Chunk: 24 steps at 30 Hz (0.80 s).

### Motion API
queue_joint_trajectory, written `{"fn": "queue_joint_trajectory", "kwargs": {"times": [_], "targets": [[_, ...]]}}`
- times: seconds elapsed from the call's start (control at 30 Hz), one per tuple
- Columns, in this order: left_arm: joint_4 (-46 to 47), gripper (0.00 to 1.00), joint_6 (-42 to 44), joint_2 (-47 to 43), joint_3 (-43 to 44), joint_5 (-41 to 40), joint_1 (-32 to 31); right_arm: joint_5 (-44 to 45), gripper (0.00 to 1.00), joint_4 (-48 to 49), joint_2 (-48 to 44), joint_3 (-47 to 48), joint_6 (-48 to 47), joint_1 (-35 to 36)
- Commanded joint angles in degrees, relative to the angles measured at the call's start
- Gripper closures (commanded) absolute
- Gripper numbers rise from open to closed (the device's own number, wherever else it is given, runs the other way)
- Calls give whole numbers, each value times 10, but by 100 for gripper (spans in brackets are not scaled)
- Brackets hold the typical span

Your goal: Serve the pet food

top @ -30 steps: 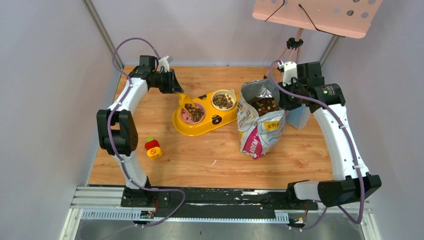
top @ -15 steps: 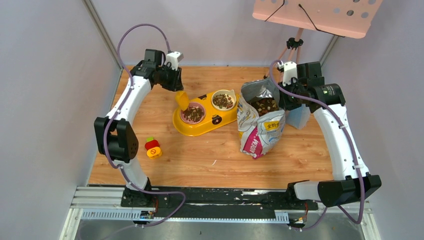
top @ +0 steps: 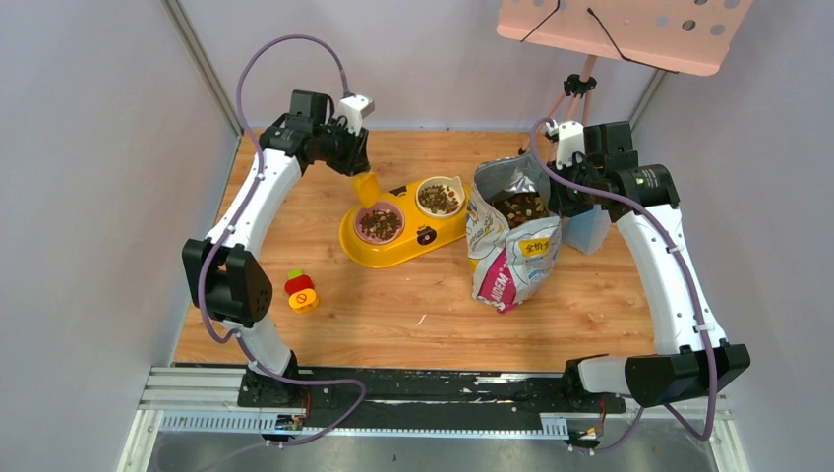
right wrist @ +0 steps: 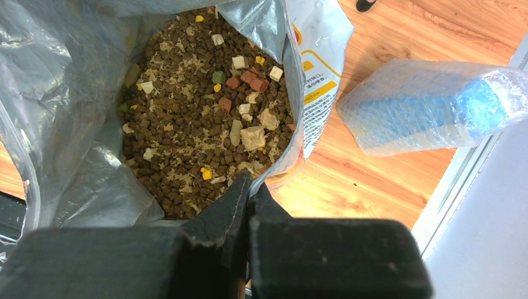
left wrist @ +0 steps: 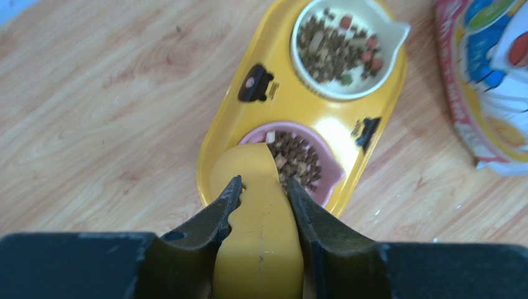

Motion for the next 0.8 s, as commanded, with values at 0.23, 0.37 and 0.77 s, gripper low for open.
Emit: {"fn": "queue_joint_trajectory", "kwargs": {"times": [0.23,0.37,0.77], "targets": [[115,100,-82,-39,178,104,-57,-10,100,91,0,65,5,-2],[236,100,-179,-50,175,154,-81,-18,100,90,12,86,19,-3],[192,100,-194,43,252,234,-205,-40,100,89,23,105,40,-2]]}}
